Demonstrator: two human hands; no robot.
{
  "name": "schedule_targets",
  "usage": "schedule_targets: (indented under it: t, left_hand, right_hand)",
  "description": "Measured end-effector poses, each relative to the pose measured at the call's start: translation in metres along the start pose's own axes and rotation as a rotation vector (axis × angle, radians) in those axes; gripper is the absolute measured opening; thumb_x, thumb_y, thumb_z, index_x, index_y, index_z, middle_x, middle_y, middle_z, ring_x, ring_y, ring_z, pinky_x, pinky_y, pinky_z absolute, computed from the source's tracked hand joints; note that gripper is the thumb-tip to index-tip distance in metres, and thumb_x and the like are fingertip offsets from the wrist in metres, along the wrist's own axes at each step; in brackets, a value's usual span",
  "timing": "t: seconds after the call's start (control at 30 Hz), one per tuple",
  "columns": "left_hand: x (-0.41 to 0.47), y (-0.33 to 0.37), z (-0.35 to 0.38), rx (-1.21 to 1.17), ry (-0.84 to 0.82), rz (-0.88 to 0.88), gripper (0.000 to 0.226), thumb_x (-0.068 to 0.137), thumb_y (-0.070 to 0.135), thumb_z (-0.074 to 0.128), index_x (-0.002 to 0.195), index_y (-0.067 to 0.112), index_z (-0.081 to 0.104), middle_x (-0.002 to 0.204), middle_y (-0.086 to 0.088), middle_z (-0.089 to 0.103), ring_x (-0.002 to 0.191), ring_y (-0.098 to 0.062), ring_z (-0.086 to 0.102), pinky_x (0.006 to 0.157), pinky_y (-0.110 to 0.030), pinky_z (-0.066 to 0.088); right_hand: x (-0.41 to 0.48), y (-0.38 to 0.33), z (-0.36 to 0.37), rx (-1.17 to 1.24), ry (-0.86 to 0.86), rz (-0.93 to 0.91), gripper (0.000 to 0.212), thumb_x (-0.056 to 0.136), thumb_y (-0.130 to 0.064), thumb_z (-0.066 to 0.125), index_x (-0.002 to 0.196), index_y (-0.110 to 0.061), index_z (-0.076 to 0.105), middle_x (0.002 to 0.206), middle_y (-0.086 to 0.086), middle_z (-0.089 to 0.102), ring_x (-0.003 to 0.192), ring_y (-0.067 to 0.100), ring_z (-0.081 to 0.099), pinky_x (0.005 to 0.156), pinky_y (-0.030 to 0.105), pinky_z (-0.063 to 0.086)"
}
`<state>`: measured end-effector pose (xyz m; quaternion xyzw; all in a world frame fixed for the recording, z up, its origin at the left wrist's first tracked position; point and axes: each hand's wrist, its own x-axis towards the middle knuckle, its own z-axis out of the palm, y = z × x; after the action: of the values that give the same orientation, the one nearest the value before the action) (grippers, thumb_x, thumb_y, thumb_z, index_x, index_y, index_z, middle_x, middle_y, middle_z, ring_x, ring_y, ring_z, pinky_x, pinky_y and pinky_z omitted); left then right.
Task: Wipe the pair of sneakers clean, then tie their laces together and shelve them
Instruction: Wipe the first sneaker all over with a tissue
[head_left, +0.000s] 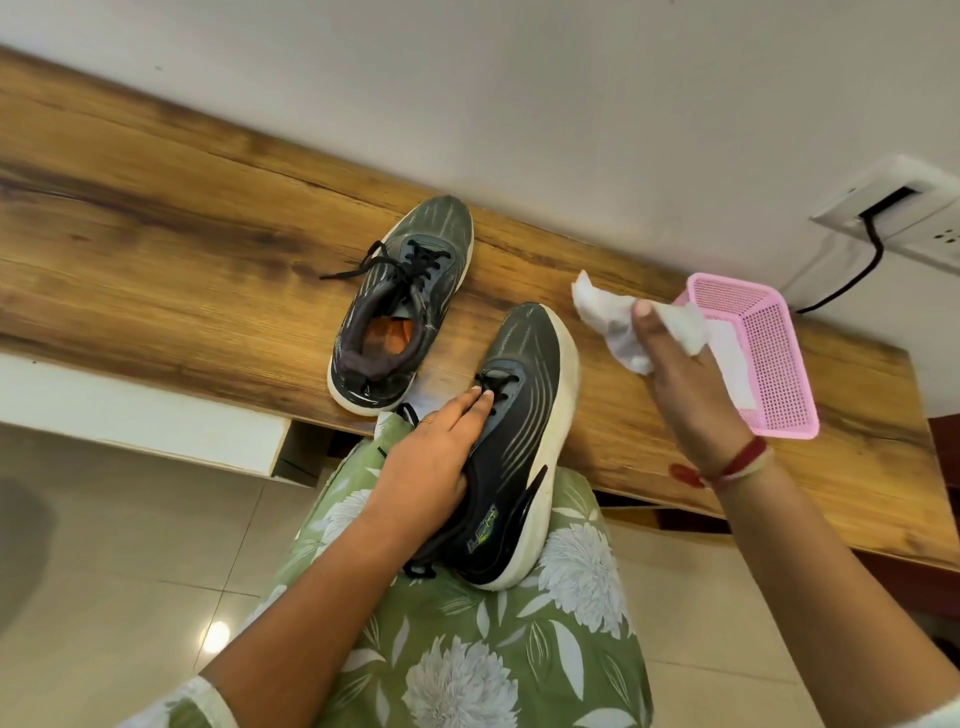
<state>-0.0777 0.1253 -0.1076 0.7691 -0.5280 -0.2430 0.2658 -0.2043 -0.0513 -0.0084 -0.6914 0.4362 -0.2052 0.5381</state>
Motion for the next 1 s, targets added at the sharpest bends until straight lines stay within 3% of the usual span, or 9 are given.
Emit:
schedule_targets:
  t: [0.03, 0.1, 0.13, 0.2, 0.33, 0.6, 0.77, 0.9, 1.0]
  left_hand:
    - [0.000, 0.000, 0.000, 0.000, -0.002, -0.001, 0.067, 0.094, 0.009, 0.049, 0.152, 0.027, 0.019, 0.157, 0.009, 0.022, 0.136, -0.016, 0.035, 0.101, -0.029, 0.042]
    - [0.000, 0.000, -0.001, 0.003, 0.000, -0.004, 0.068, 0.094, 0.010, 0.050, 0.152, 0.027, 0.019, 0.157, 0.010, 0.022, 0.136, -0.015, 0.036, 0.100, -0.029, 0.043]
    - [0.000, 0.000, -0.001, 0.007, 0.004, -0.003, 0.068, 0.094, 0.010, 0.050, 0.152, 0.027, 0.019, 0.157, 0.009, 0.022, 0.136, -0.015, 0.036, 0.099, -0.029, 0.043]
    - [0.000, 0.001, -0.001, 0.017, 0.009, 0.003, 0.068, 0.093, 0.010, 0.050, 0.152, 0.026, 0.019, 0.157, 0.009, 0.022, 0.135, -0.016, 0.036, 0.098, -0.028, 0.043]
    - [0.000, 0.002, -0.002, 0.046, 0.006, 0.007, 0.066, 0.096, 0.013, 0.048, 0.152, 0.026, 0.015, 0.158, 0.008, 0.019, 0.137, -0.014, 0.033, 0.101, -0.024, 0.038]
    - [0.000, 0.003, -0.002, 0.038, -0.006, 0.008, 0.064, 0.097, 0.015, 0.047, 0.152, 0.025, 0.017, 0.158, 0.007, 0.021, 0.137, -0.015, 0.032, 0.104, -0.026, 0.037]
    - [-0.001, 0.002, -0.002, 0.026, 0.002, 0.006, 0.065, 0.096, 0.013, 0.048, 0.152, 0.024, 0.018, 0.157, 0.007, 0.022, 0.137, -0.015, 0.034, 0.102, -0.029, 0.040]
    - [0.001, 0.004, -0.002, 0.027, -0.003, 0.016, 0.064, 0.096, 0.014, 0.048, 0.152, 0.024, 0.020, 0.157, 0.007, 0.023, 0.136, -0.016, 0.034, 0.102, -0.031, 0.042]
    - [0.001, 0.004, -0.002, 0.020, 0.000, 0.004, 0.064, 0.096, 0.014, 0.048, 0.152, 0.025, 0.020, 0.157, 0.008, 0.023, 0.138, -0.015, 0.033, 0.103, -0.028, 0.039]
  right_hand:
    - [0.002, -0.002, 0.004, -0.120, -0.043, -0.093, 0.040, 0.094, -0.045, 0.044, 0.121, -0.020, 0.057, 0.112, 0.000, 0.062, 0.100, 0.002, 0.058, 0.079, 0.020, 0.050]
    - [0.005, 0.003, 0.010, -0.465, -0.201, -0.219, 0.048, 0.092, -0.054, 0.039, 0.123, -0.021, 0.056, 0.113, 0.003, 0.062, 0.102, 0.006, 0.059, 0.082, 0.032, 0.053]
    - [0.004, 0.008, 0.015, -0.709, -0.303, -0.257, 0.052, 0.093, -0.054, 0.037, 0.128, -0.019, 0.054, 0.124, 0.009, 0.059, 0.113, 0.016, 0.056, 0.096, 0.038, 0.046]
    - [-0.001, 0.023, 0.021, -1.061, -0.409, -0.443, 0.051, 0.097, -0.044, 0.035, 0.135, -0.013, 0.049, 0.137, 0.012, 0.051, 0.130, 0.026, 0.043, 0.111, 0.025, 0.019]
    - [-0.002, 0.029, 0.015, -1.070, -0.476, -0.536, 0.053, 0.096, -0.047, 0.028, 0.122, -0.016, 0.062, 0.124, 0.011, 0.062, 0.121, 0.026, 0.053, 0.112, 0.033, 0.028]
    - [0.015, 0.024, 0.022, -1.240, -0.475, -0.692, 0.058, 0.099, -0.043, 0.022, 0.118, -0.006, 0.062, 0.110, 0.015, 0.067, 0.104, 0.028, 0.063, 0.104, 0.037, 0.037]
    - [0.025, 0.033, 0.018, -1.291, -0.511, -0.678, 0.059, 0.098, -0.045, 0.025, 0.126, -0.004, 0.057, 0.124, 0.014, 0.061, 0.122, 0.029, 0.052, 0.111, 0.034, 0.027]
    - [0.023, 0.023, 0.012, -1.233, -0.561, -0.606, 0.076, 0.095, -0.058, 0.009, 0.126, -0.010, 0.059, 0.126, 0.012, 0.060, 0.122, 0.027, 0.052, 0.112, 0.031, 0.024]
    - [0.022, 0.024, 0.019, -1.278, -0.536, -0.655, 0.065, 0.099, -0.048, 0.013, 0.126, -0.007, 0.056, 0.121, 0.015, 0.062, 0.119, 0.026, 0.055, 0.111, 0.028, 0.021]
